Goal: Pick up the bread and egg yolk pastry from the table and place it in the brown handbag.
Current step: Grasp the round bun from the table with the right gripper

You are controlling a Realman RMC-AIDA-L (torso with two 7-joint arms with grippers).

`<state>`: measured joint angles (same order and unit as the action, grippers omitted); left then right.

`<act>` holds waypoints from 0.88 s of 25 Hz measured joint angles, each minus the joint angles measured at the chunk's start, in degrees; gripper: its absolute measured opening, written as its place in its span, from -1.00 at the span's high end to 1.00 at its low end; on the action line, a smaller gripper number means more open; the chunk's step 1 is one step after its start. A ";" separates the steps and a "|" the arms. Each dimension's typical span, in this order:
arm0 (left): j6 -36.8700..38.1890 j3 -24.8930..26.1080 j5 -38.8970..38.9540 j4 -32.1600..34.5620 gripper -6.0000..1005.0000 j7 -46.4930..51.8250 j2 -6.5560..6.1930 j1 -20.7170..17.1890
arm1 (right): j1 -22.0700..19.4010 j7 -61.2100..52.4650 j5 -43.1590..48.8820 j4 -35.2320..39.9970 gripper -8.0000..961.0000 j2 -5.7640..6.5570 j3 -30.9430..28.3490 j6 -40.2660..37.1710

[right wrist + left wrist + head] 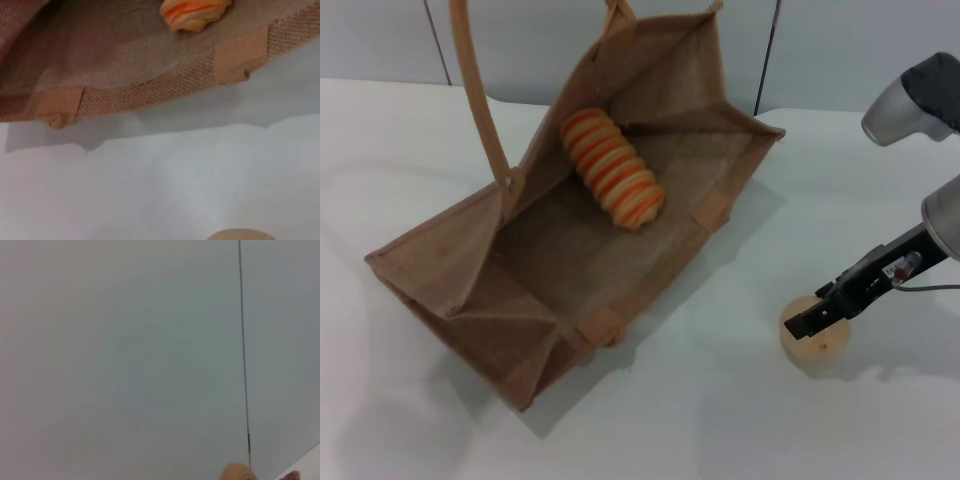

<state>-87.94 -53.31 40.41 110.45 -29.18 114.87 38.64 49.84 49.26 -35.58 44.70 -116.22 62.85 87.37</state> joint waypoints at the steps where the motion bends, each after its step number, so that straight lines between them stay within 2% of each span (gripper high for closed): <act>1: 0.00 -0.04 0.01 0.00 0.76 0.00 0.00 0.00 | 0.00 0.01 0.06 -0.01 -0.56 0.00 0.02 -0.22; 17: 0.13 -0.37 -0.02 -0.06 0.76 0.00 0.00 0.12 | 0.95 -0.39 2.27 -3.13 -0.52 0.14 1.36 -3.44; 22: 0.21 -0.39 -0.12 -0.08 0.76 0.00 0.00 0.12 | 0.96 -0.35 2.27 -3.29 -0.43 0.13 1.46 -3.44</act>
<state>-87.73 -53.70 40.29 110.37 -29.18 114.87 38.76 50.80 48.91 -33.31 41.41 -116.09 64.31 83.93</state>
